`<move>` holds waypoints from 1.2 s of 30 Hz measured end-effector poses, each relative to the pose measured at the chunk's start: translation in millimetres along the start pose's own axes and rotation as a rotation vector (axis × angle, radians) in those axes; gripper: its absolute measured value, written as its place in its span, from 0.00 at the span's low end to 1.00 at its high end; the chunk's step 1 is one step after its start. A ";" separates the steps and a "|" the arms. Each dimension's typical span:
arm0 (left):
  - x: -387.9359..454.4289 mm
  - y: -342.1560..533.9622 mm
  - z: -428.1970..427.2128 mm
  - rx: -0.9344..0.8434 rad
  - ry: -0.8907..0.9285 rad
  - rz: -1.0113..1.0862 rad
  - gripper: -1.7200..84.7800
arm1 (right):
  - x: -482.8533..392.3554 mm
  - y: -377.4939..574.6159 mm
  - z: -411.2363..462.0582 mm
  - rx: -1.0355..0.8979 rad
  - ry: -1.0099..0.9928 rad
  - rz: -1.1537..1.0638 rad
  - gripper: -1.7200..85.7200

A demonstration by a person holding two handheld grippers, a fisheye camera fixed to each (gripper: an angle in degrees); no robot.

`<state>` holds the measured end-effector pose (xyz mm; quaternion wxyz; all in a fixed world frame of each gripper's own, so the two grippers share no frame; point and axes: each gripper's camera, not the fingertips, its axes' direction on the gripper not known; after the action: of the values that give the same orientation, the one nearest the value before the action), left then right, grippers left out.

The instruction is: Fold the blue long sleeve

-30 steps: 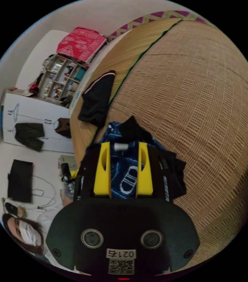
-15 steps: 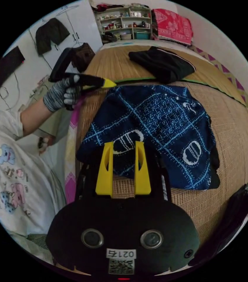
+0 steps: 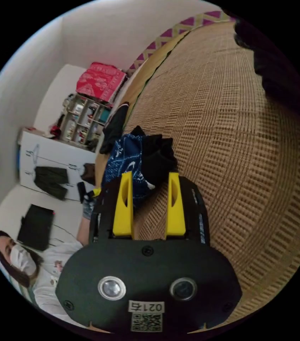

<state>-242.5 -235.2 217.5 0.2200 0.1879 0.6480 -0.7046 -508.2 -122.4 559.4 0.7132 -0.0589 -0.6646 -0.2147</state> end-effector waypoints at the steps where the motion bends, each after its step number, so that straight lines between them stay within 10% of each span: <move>1: -1.8 -5.6 6.9 -0.022 0.006 -0.003 0.17 | 11.2 -3.6 0.1 0.007 -0.065 0.023 0.17; 17: 38.5 -80.8 -18.0 -0.034 0.073 0.094 0.02 | -87.1 -57.6 8.0 -0.056 -0.131 -0.165 0.08; 28: 28.3 -291.8 -175.8 0.225 -0.394 0.056 0.08 | -256.9 -176.3 146.8 0.072 -0.040 -0.383 0.16; 36: 25.4 -245.6 -133.2 0.387 -0.567 0.081 0.06 | -208.9 -137.8 215.9 -0.124 0.154 -0.341 0.19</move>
<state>-402.3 -88.7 395.6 0.3793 0.0484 0.4074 -0.8293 -765.5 -119.1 351.9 0.7101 0.0274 -0.5941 -0.3770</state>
